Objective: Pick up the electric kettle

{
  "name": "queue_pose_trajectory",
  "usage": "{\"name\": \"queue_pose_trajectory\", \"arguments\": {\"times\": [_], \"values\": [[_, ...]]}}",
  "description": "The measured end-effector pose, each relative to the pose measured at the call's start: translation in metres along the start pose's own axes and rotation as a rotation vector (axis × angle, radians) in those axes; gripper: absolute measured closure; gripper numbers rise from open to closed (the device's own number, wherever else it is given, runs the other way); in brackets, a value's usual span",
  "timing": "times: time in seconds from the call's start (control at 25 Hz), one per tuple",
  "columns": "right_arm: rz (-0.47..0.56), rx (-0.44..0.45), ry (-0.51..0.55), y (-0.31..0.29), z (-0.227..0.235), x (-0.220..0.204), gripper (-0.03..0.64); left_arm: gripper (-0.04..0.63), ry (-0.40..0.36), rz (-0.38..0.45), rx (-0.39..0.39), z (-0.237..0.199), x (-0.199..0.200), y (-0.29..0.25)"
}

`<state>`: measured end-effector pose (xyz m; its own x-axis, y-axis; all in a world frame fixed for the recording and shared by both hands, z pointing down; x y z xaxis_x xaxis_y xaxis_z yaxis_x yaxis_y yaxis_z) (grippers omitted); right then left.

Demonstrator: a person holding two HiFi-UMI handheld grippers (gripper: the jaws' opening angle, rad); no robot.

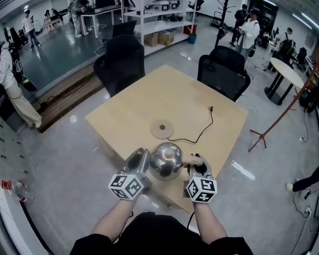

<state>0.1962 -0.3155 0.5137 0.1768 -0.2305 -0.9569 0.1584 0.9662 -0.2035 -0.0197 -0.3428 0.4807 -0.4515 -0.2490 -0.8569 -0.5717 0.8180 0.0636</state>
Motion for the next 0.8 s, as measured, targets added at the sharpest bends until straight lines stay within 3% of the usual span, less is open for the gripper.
{"name": "queue_pose_trajectory", "arguments": {"times": [0.48, 0.8], "values": [[0.005, -0.004, -0.003, 0.067, 0.033, -0.003, 0.528, 0.495, -0.011, -0.003, -0.013, 0.062, -0.031, 0.024], [0.044, 0.018, 0.004, 0.077, 0.033, 0.01, 0.529, 0.495, -0.035, 0.043, -0.016, 0.079, -0.021, 0.032]]}}
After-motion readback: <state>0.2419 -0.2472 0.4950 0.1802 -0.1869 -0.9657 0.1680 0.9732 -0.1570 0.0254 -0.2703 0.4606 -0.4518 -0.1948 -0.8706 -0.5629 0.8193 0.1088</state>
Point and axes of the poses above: the fingertips, and each gripper's own axes: y backward along the fingers, z to its right, x out of its top, the point moved 1 cm from there along y, backward along the fingers, and after that the axes turned 5 degrees about -z, right-handed, at the moved point
